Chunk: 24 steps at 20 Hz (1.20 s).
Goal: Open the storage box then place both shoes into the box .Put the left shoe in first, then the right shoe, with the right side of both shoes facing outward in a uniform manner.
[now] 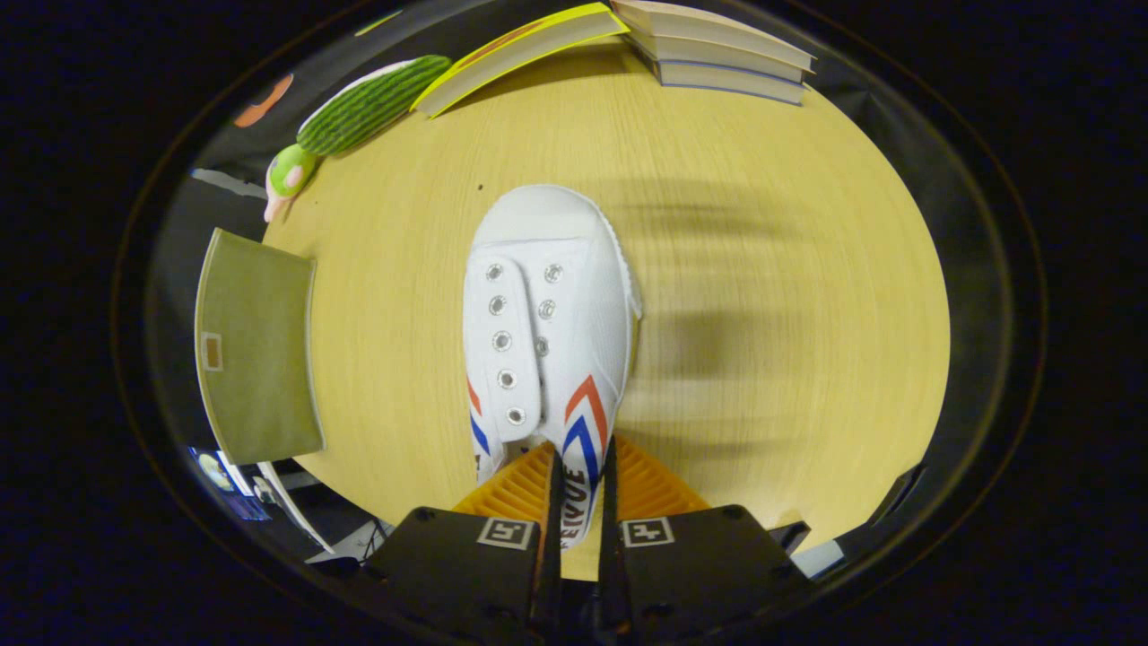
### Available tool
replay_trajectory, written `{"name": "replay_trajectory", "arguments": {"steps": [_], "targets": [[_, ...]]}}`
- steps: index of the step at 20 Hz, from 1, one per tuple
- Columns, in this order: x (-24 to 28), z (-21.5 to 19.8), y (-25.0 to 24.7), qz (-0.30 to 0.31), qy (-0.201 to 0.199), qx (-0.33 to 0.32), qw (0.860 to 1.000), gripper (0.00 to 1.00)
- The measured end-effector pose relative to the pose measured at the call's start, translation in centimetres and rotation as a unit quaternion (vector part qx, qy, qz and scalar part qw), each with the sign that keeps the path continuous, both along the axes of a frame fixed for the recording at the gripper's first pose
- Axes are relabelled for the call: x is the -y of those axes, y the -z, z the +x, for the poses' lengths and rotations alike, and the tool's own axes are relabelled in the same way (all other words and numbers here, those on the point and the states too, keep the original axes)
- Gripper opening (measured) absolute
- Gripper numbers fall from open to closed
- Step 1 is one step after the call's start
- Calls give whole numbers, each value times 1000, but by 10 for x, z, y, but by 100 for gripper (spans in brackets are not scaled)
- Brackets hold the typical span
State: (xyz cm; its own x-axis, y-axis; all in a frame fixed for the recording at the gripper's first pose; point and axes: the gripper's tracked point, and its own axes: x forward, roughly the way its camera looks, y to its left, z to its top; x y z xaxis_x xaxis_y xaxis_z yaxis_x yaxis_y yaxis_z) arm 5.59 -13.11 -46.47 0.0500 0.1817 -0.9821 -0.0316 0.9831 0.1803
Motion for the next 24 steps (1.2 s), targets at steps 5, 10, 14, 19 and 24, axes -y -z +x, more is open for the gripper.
{"name": "replay_trajectory", "arguments": {"steps": [5, 10, 14, 19, 24], "targets": [[-12, -8, -18, 46, 70, -19, 996, 7], [-52, -34, -65, 91, 107, -37, 989, 7], [-99, -38, -131, 100, 100, -5, 990, 6], [-184, -47, -201, 125, 85, 19, 988, 6], [-278, -56, -234, 135, 52, 37, 989, 6]]}}
